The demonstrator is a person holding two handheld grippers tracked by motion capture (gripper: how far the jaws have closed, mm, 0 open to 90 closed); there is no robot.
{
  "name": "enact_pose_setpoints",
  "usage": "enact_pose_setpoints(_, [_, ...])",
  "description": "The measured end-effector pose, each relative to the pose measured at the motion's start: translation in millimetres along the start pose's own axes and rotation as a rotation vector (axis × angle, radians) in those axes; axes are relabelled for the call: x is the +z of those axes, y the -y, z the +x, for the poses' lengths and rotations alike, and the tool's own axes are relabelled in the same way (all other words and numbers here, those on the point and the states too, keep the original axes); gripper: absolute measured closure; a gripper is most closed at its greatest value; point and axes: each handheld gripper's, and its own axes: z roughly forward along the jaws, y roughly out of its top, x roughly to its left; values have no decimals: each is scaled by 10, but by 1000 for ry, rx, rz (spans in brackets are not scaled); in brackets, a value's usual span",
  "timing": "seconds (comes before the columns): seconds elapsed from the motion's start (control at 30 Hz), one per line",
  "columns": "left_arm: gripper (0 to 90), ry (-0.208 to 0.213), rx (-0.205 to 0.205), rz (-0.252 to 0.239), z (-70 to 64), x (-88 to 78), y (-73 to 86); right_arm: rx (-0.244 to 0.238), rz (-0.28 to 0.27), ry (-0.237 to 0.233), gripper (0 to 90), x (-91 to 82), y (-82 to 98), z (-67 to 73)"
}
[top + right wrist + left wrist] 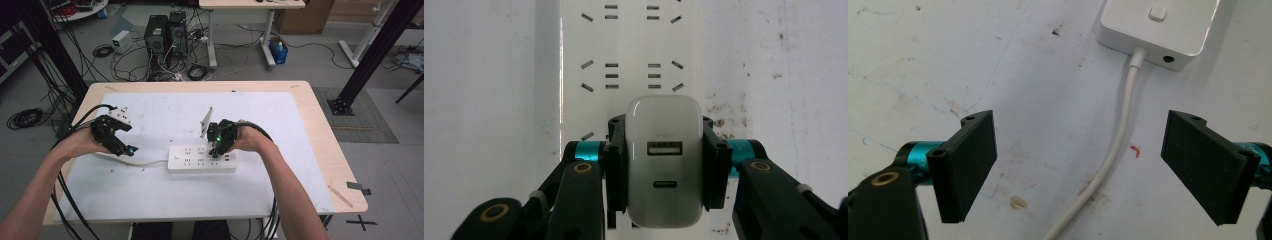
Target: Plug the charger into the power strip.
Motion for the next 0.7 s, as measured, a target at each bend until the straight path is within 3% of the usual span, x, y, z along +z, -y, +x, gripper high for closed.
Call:
enact_pose_setpoints(0.2, [148,-5,-8,-1,-14,-22,0,61,-53,-90,629,12,82,-157])
enact_pose_setpoints(0.47, [148,-12,-1,-9,-15,-46,-13,24,-31,-11,630,16,53,-21])
enact_pose_setpoints(0.7, [148,-16,0,-4,-20,-67,5,66,-34,-97,628,66,52,-163])
